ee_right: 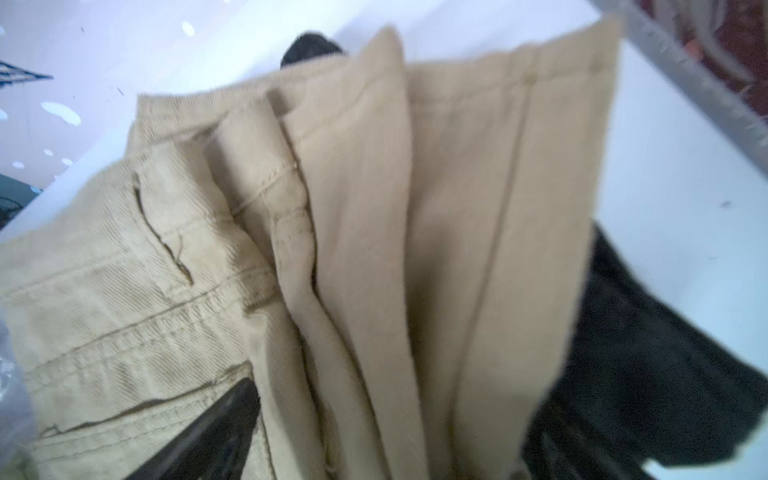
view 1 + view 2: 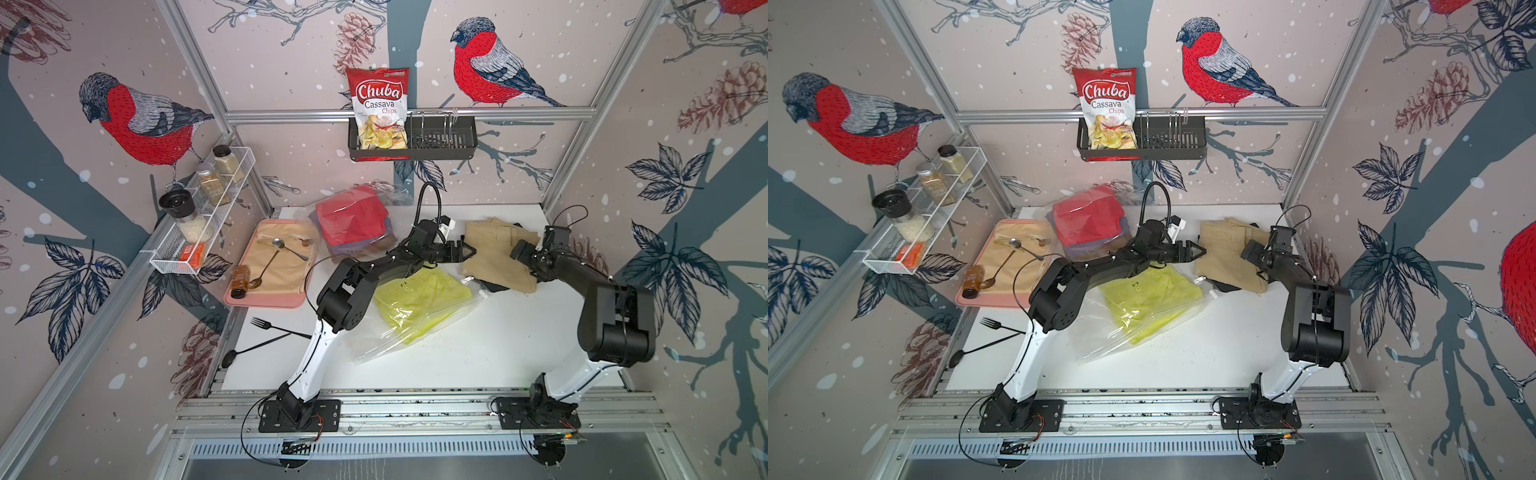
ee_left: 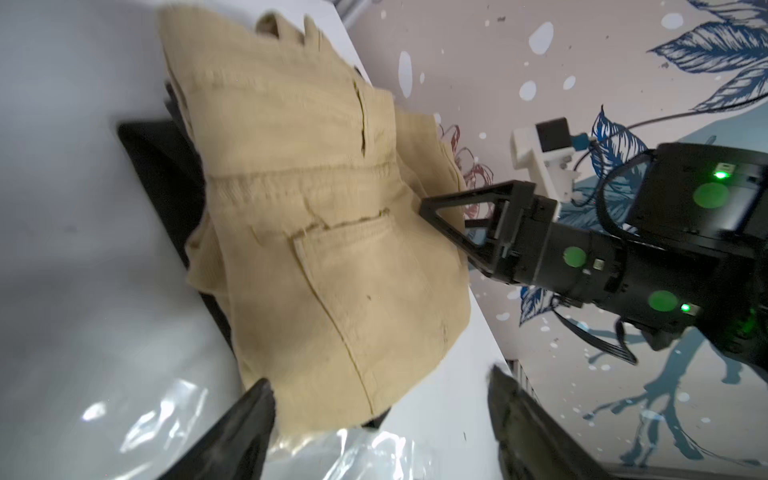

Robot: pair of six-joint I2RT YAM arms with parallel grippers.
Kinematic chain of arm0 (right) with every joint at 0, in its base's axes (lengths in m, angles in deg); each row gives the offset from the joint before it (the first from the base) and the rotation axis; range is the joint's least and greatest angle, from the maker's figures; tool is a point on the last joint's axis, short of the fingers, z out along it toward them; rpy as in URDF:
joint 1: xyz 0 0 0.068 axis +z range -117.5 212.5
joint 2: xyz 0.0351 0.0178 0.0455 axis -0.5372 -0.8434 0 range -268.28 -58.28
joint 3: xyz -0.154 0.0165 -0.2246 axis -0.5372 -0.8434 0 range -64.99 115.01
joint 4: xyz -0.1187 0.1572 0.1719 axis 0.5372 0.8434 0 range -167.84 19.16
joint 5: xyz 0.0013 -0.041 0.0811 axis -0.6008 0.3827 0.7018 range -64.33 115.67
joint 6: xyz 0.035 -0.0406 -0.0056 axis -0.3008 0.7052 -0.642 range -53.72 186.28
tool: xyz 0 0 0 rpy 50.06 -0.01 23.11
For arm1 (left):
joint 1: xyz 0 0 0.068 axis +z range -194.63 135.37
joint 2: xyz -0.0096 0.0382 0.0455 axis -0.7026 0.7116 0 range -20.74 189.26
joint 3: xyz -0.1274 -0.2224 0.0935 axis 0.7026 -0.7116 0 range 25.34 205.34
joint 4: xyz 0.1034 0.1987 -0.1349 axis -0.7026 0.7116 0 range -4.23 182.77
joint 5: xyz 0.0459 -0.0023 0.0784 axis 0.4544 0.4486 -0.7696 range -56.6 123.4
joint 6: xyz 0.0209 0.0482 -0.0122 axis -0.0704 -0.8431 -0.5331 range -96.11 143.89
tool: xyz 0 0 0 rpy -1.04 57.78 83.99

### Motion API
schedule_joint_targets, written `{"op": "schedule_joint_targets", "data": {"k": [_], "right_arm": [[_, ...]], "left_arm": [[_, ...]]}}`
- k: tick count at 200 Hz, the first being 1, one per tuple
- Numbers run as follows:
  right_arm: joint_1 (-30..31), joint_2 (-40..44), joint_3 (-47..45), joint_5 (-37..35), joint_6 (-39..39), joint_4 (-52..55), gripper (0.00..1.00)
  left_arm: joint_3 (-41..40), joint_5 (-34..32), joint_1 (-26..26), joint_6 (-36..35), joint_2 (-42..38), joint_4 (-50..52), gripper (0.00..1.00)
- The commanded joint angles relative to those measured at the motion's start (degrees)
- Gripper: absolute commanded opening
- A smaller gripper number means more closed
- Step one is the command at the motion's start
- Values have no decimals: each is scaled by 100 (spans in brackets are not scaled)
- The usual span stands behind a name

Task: Take the trousers out of the vacuum bag
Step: Adjust the trousers at the center of the board.

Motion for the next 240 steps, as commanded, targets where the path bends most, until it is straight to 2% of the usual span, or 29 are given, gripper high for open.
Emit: {"op": "schedule_joint_targets", "data": {"k": [1, 31, 52, 71, 103, 132, 154, 174, 240], "right_arm": [[-126, 174, 259, 10, 238, 641, 98], [-311, 422, 335, 272, 302, 660, 96], [-295, 423, 433, 841, 577, 583, 90], [-113, 314, 589, 994, 749, 557, 84], [207, -72, 971, 992, 991, 547, 80], [163, -652, 1350, 1096, 1084, 461, 80], [163, -982, 1678, 995, 1276, 487, 85], [120, -1305, 1984, 1186, 1421, 540, 88], [58, -2001, 2470, 1341, 1609, 439, 84]], "left_arm": [[352, -289, 56, -510, 163, 548, 83], [800, -392, 80, -668, 406, 722, 84], [883, -448, 119, -611, 501, 533, 86], [1128, -507, 127, -670, 625, 570, 86], [1512, -432, 125, -756, 867, 756, 85], [1283, -385, 136, -768, 781, 644, 84], [1004, -378, 158, -770, 644, 498, 84], [841, -332, 172, -749, 582, 393, 84], [612, -216, 183, -629, 571, 216, 84]]}}
